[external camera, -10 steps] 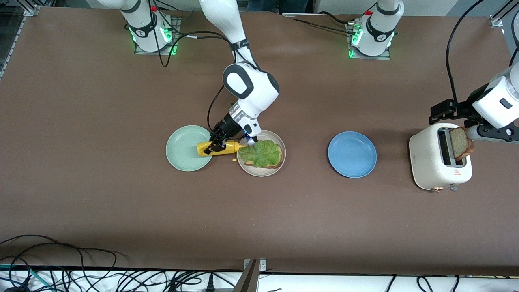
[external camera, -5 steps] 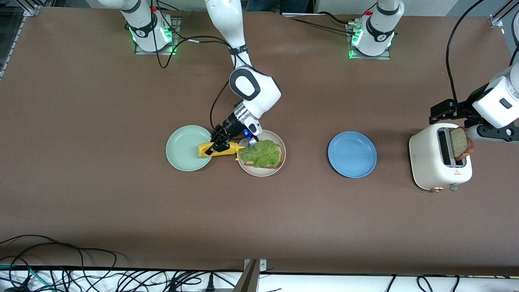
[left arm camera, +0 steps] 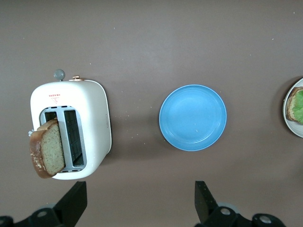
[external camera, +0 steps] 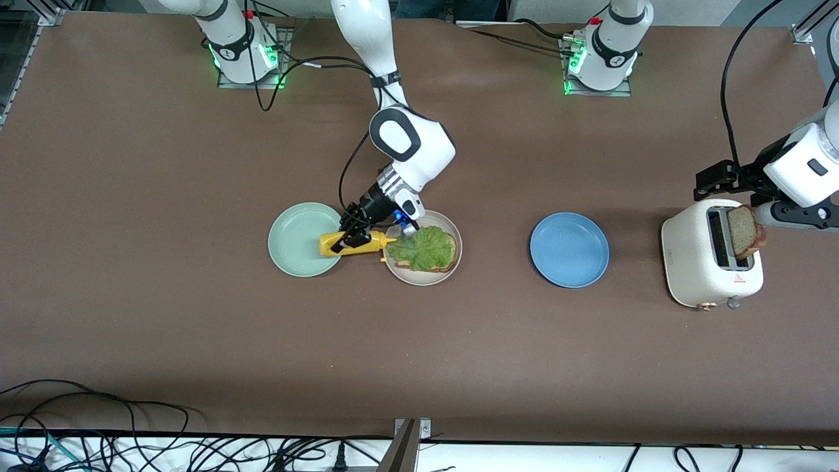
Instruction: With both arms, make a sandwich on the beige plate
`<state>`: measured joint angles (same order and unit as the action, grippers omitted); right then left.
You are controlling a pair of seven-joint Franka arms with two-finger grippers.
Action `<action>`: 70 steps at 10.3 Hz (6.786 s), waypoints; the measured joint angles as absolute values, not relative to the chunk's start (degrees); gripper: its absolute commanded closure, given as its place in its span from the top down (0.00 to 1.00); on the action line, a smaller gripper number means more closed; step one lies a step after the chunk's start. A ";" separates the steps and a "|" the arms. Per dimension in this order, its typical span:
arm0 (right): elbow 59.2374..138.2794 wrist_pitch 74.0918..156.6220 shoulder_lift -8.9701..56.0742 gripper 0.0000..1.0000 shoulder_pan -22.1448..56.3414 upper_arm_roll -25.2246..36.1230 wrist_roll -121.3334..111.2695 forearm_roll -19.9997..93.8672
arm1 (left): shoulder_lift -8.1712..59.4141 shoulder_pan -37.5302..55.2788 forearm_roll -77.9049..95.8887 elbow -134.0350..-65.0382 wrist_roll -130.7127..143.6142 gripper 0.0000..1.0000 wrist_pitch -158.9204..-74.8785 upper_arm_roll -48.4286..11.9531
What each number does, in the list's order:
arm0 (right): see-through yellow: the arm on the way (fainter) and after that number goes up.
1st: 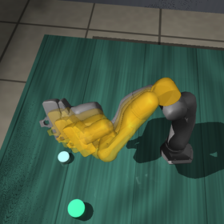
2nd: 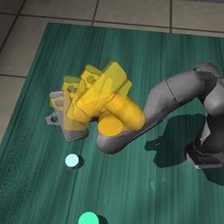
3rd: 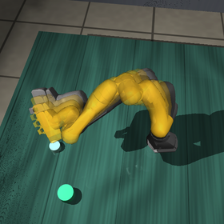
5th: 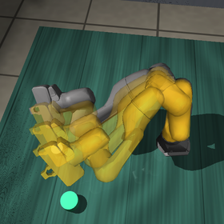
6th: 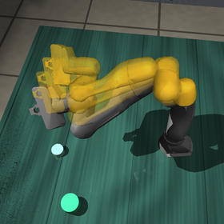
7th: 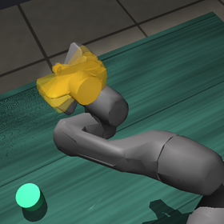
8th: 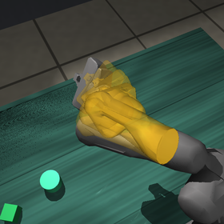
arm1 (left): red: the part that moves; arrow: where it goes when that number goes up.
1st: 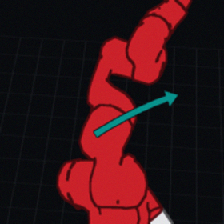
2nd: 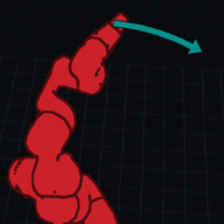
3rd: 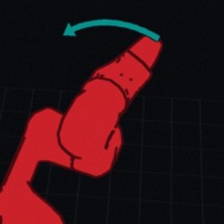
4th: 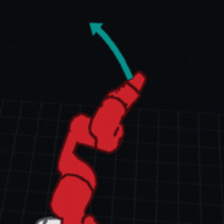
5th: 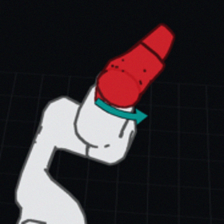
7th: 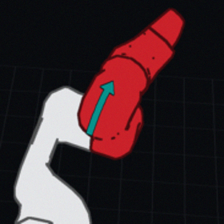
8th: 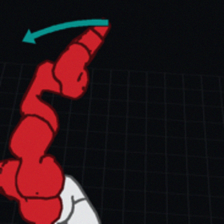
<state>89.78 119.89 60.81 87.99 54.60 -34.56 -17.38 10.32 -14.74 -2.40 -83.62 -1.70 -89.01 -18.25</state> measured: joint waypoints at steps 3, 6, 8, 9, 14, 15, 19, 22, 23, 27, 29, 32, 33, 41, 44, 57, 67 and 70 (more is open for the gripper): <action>89.88 118.42 55.56 0.00 85.72 64.89 -53.75 3.96 | 10.32 -14.74 -2.40 -83.62 -1.70 1.00 -89.01 -18.25; 90.29 109.47 51.36 0.00 76.92 71.43 -73.56 27.88 | 10.33 -14.73 -2.40 -83.62 -1.70 1.00 -89.01 -18.24; 90.46 100.96 49.58 0.00 66.80 72.03 -85.27 39.41 | 10.33 -14.74 -2.40 -83.62 -1.70 1.00 -89.01 -18.23; 90.57 97.46 49.32 0.00 61.69 71.98 -91.67 43.23 | 10.33 -14.74 -2.40 -83.62 -1.70 1.00 -89.01 -18.23; 95.05 84.26 49.23 0.00 43.21 68.82 -116.56 55.72 | 10.32 -14.73 -2.40 -83.62 -1.70 1.00 -89.01 -18.23; 96.33 83.73 49.19 0.00 39.73 66.01 -120.62 57.37 | 10.33 -14.73 -2.40 -83.62 -1.70 1.00 -89.01 -18.23; 97.52 83.97 49.97 0.00 19.28 45.33 -132.29 60.06 | 10.32 -14.74 -2.40 -83.62 -1.70 1.00 -89.01 -18.22; 97.37 84.07 49.98 0.00 16.81 43.44 -138.41 60.20 | 10.32 -14.71 -2.40 -83.62 -1.70 1.00 -89.01 -18.24; 97.31 84.52 49.98 0.00 16.81 43.44 -140.48 60.20 | 10.32 -14.72 -2.40 -83.62 -1.70 1.00 -89.01 -18.25; 97.30 87.62 50.05 0.00 15.65 43.45 -147.76 60.20 | 10.32 -14.72 -2.40 -83.62 -1.70 1.00 -89.01 -18.25; 97.31 87.67 50.08 0.47 15.14 43.43 -148.58 60.20 | 10.32 -14.72 -2.40 -83.62 -1.70 1.00 -89.01 -18.25; 97.32 87.72 50.17 0.97 15.10 43.43 -148.67 60.20 | 10.32 -14.73 -2.40 -83.62 -1.70 1.00 -89.01 -18.25; 97.32 87.72 50.26 1.00 15.10 43.43 -148.65 60.20 | 10.32 -14.73 -2.40 -83.62 -1.70 1.00 -89.01 -18.24; 97.25 87.72 50.34 1.00 15.12 43.42 -148.27 61.07 | 10.32 -14.73 -2.40 -83.62 -1.70 1.00 -89.01 -18.24; 96.38 87.72 50.33 1.00 15.17 43.39 -148.25 61.13 | 10.32 -14.73 -2.40 -83.62 -1.70 1.00 -89.01 -18.24; 69.63 68.40 48.44 1.00 15.08 57.61 -116.18 54.24 | 10.32 -14.75 -2.40 -83.63 -1.70 1.00 -89.01 -18.24; 59.65 62.17 44.97 1.00 20.91 56.34 -86.56 51.59 | 10.32 -14.74 -2.40 -83.63 -1.70 1.00 -89.01 -18.24; 59.11 69.22 34.95 1.00 17.73 34.62 -74.69 28.75 | 10.32 -14.75 -2.40 -83.63 -1.70 1.00 -89.01 -18.24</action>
